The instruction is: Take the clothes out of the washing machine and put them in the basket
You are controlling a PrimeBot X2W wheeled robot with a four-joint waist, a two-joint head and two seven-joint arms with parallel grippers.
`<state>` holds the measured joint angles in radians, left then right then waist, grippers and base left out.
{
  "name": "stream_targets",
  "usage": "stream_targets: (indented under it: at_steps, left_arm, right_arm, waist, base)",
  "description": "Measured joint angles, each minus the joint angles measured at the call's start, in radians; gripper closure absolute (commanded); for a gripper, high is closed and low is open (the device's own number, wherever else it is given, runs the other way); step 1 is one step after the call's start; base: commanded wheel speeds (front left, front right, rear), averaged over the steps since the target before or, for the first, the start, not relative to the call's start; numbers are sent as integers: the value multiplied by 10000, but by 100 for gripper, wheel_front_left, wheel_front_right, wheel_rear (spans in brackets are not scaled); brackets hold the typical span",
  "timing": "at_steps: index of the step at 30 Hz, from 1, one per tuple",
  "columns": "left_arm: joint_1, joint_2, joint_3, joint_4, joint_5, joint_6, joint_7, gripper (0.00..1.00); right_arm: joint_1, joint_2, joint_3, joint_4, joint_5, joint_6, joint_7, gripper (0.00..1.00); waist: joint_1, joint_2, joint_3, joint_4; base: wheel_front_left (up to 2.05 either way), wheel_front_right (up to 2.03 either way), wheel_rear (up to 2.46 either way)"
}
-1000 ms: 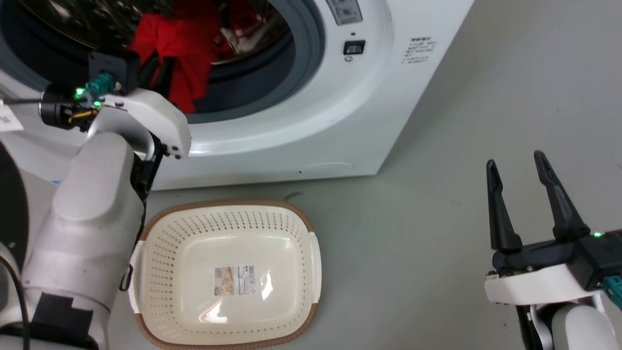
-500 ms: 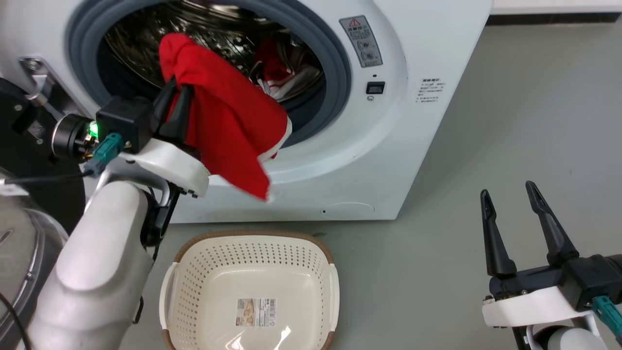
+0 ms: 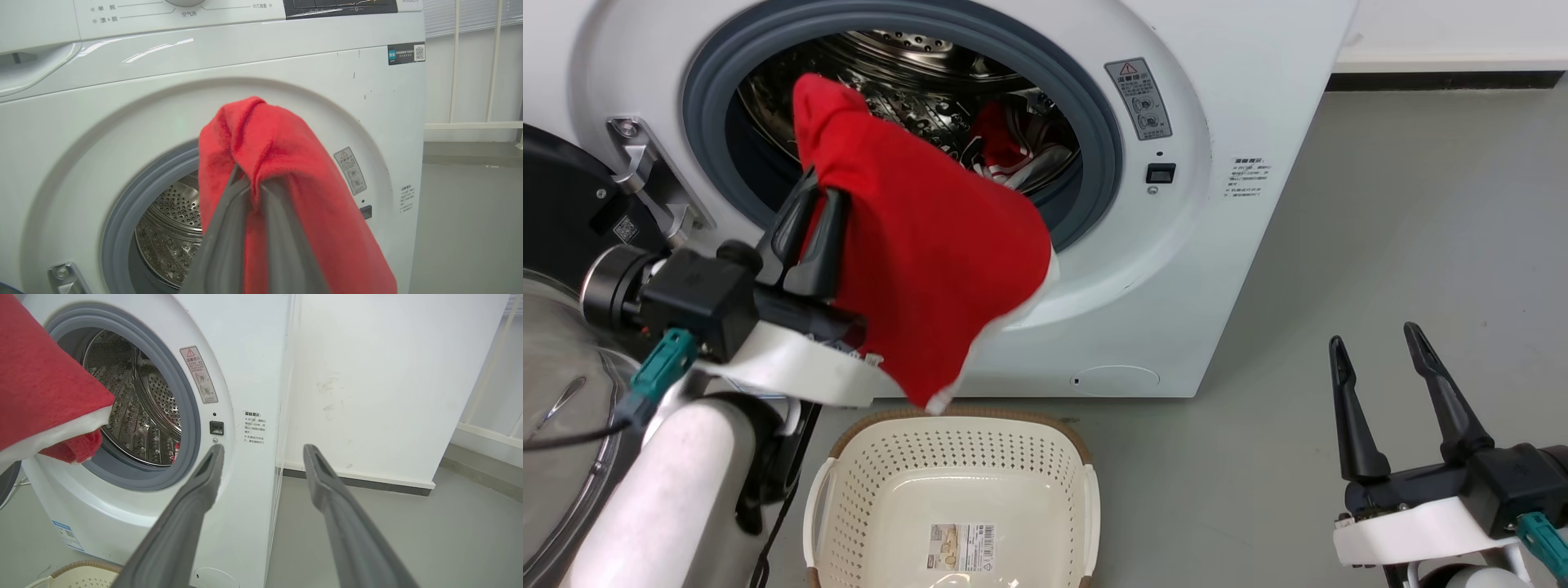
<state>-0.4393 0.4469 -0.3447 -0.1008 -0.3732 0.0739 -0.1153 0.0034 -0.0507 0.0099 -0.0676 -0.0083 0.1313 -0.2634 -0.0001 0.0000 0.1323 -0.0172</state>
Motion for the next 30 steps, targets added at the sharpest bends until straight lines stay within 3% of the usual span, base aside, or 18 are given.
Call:
stream_targets:
  at_steps: [8,15,22,30]
  left_arm:
    - [1121,407,-71,-1356,13,276,433,100]
    - [2084,416,-568,-1229,36,332,594,100]
    - [2555,127,-1254,451,94,73,178,100]
    - [1668,-817,-1766,3856,-81,-606,-600,100]
  right_arm:
    - [26,0,-25,-81,44,0,0,0]
    - [-114,0,-19,-211,38,0,0,0]
    - [-650,-2,-12,-385,-21,-2,0,0]
    - [-1440,0,-21,-679,-188,0,-2,0]
  waist:
    - [1,0,23,61]
    - [1,0,403,55]
    - [2,0,1099,-13]
    - [3,0,2421,-172]
  base:
    - [0,0,0]
    - [0,0,0]
    - [0,0,0]
    - [0,0,0]
